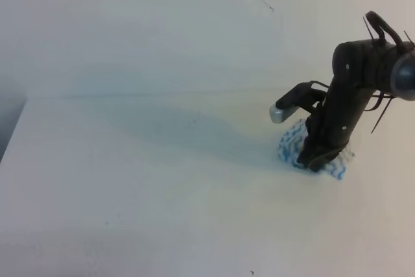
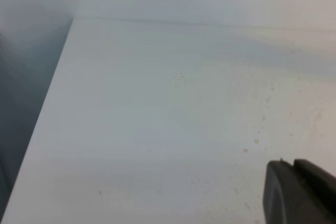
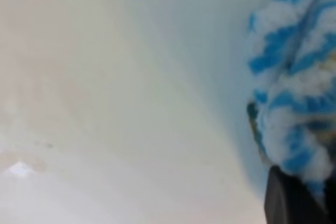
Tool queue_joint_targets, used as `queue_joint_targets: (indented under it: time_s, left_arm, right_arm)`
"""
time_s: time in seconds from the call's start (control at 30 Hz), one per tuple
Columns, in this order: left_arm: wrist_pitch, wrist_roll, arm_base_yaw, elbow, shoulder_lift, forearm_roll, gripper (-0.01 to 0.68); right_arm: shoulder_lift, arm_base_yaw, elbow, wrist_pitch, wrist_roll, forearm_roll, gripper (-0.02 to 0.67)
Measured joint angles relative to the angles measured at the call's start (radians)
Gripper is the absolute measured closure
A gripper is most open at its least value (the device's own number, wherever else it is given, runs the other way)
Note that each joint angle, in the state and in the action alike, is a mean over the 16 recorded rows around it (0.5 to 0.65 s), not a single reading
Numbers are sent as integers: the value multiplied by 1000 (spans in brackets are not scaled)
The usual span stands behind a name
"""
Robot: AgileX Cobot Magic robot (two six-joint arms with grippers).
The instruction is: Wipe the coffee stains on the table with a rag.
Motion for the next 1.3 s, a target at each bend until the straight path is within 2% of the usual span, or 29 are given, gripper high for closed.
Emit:
queue_joint_targets:
  time_s: [0.2,0.37,0.67,0.83,0.97,1.17,1.3]
  left_arm:
    - [0,0,0,0,0,0,677]
    - [0,0,0,0,0,0,677]
    - [0,0,0,0,0,0,677]
    - [0,1,0,0,0,0,677]
    - [0,1,0,0,0,0,677]
    - [0,2,0,0,0,0,677]
    - [0,2,0,0,0,0,677]
  right_arm:
    - [12,1,-37,31,-70,131,638]
    - [33,1,-63,10,-73,172,638]
    - [66,-27,-80,-8,34,53,638]
    - [68,-80,-81,-41,113,-32,638]
    - [69,-132,-81,-92,148,-42,638]
    - [77,-190,-85,-205,151,56,638]
    - [101,-193,-109,-246,131,161,638]
